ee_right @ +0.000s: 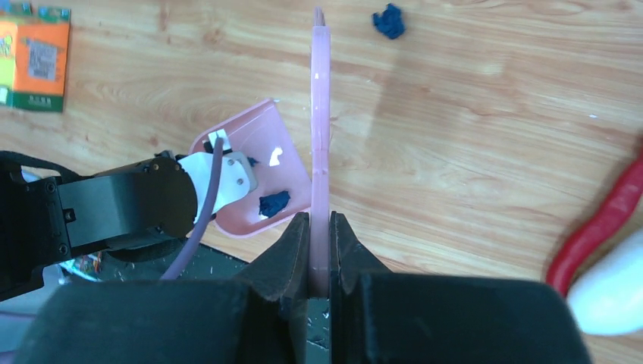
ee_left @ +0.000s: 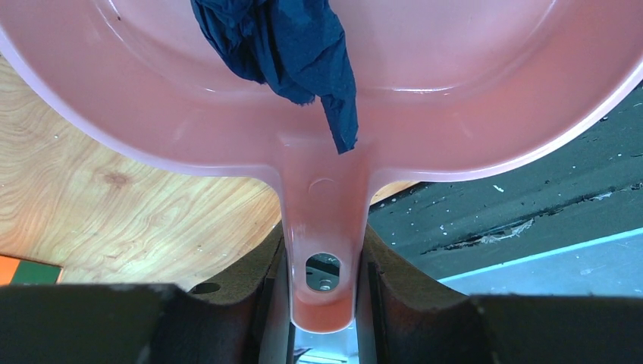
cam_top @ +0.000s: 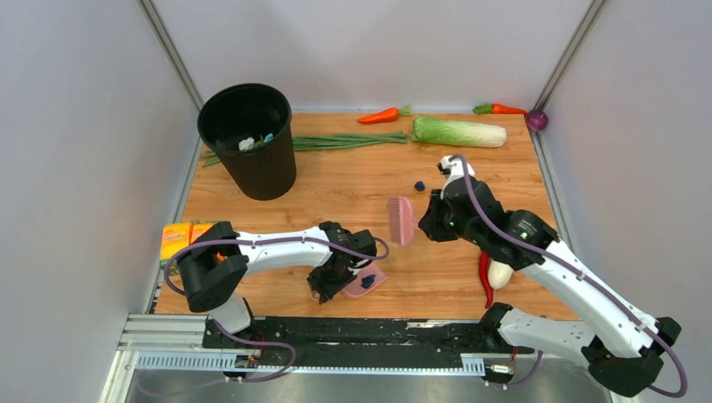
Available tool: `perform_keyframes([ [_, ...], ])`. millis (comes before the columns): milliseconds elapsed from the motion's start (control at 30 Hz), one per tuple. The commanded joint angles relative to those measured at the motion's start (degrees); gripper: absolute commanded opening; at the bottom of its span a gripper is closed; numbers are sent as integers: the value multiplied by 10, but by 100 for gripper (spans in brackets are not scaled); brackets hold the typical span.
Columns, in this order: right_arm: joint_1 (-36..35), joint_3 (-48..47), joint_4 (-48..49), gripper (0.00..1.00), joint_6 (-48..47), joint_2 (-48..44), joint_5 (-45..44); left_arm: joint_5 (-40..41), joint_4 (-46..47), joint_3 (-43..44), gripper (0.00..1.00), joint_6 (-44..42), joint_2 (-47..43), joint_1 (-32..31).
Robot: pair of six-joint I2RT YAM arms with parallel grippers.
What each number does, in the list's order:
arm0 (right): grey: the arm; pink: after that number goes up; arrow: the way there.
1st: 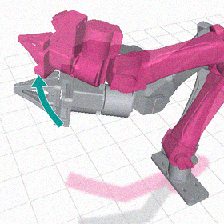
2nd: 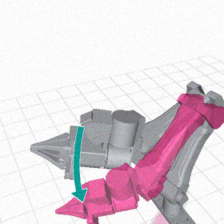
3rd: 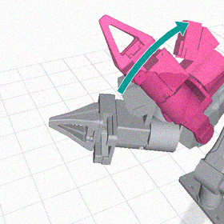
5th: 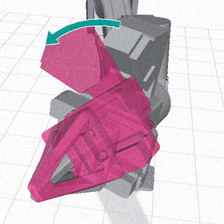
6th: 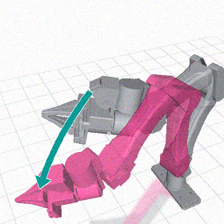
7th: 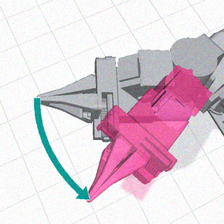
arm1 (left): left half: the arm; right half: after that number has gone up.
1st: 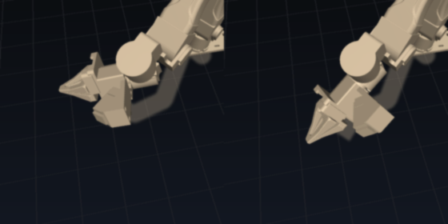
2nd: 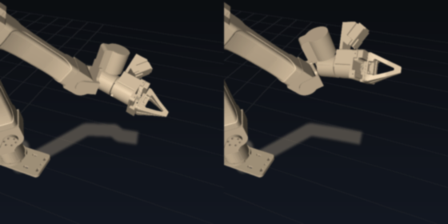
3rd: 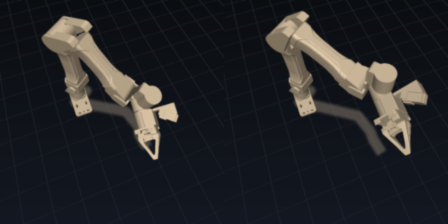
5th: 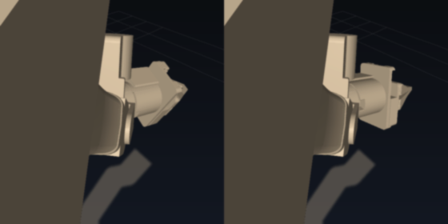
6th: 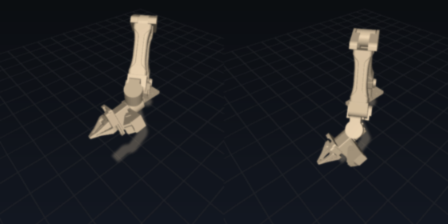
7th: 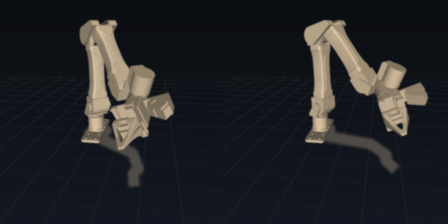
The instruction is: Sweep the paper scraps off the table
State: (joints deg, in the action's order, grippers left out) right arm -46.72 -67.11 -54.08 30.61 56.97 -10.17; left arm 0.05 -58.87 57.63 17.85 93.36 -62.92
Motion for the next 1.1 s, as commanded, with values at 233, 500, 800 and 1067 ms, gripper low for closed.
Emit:
perform_keyframes([
  [233, 2, 1, -40, 0, 92, -108, -119, 26, -2, 6, 0, 1, -49, -1],
  [500, 2, -5, -55, 0, 104, -114, -137, 57, -38, 27, 0, 26, -86, -1],
  [800, 3, 0, -59, 0, 120, -109, -147, 79, -115, 116, 0, 50, -130, -1],
  [1067, 1, -11, -59, 0, 132, -103, -148, 81, -154, 194, 0, 69, -137, 33],
])
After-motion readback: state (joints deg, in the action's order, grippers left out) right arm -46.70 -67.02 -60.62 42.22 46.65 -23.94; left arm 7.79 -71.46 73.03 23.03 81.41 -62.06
